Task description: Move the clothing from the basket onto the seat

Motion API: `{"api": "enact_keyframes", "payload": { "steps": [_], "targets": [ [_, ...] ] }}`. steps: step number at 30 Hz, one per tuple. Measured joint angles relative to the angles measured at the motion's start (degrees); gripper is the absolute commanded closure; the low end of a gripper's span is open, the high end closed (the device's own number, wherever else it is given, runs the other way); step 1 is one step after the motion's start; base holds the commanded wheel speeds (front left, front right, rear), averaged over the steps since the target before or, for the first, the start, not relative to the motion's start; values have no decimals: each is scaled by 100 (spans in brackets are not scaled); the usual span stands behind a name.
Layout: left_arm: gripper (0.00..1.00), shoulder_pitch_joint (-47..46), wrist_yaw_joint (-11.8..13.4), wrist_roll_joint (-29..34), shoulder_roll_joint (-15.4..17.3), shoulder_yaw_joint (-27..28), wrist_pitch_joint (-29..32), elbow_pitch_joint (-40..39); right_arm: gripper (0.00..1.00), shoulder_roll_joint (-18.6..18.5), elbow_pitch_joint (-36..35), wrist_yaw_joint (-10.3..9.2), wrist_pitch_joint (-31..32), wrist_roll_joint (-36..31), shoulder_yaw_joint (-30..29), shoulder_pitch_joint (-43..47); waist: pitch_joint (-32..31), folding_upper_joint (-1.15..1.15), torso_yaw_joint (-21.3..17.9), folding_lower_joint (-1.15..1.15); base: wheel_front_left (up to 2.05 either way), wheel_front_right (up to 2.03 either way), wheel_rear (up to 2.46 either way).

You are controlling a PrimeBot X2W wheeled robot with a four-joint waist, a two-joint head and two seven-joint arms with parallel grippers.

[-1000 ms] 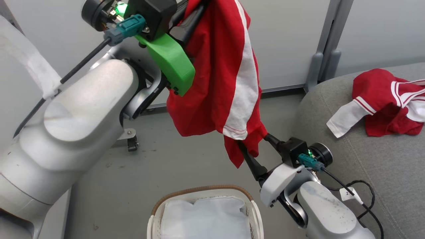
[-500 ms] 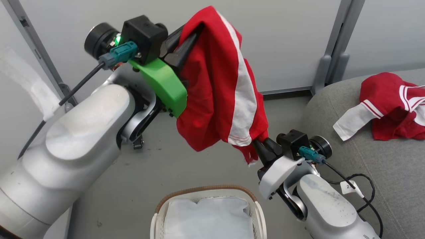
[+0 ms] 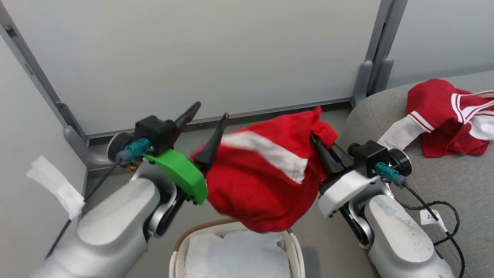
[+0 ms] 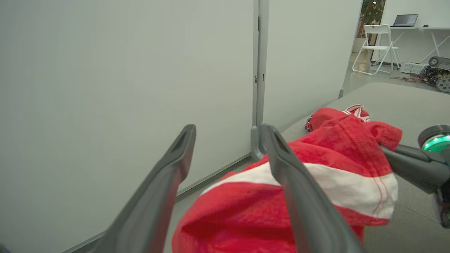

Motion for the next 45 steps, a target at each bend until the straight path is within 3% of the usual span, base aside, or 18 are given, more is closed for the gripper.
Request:
{"api": "enact_keyframes", "payload": {
  "steps": [7,18,32,45],
  "targets": [
    [0,715,-82,158,-171,193,-127,213,100,-1,-165,0,1,-167,-432,50,38,0,-69,0,0,0,0],
    [0,1895,-393,968,-650,1040,-142,29,100,-2,-291,-1,1,-352,-907,248,81,0,-158,0,0,0,0],
    [0,2625,-628,1811,-1115,1439,-142,99,100,2,-328,0,1,-309,-955,299,68,0,-262,0,0,0,0],
    [0,2829,-818,2420,-1475,1716,-146,127,100,1,-468,0,1,-720,-1327,287,228,0,-993,0,0,0,0]
  ]
}}
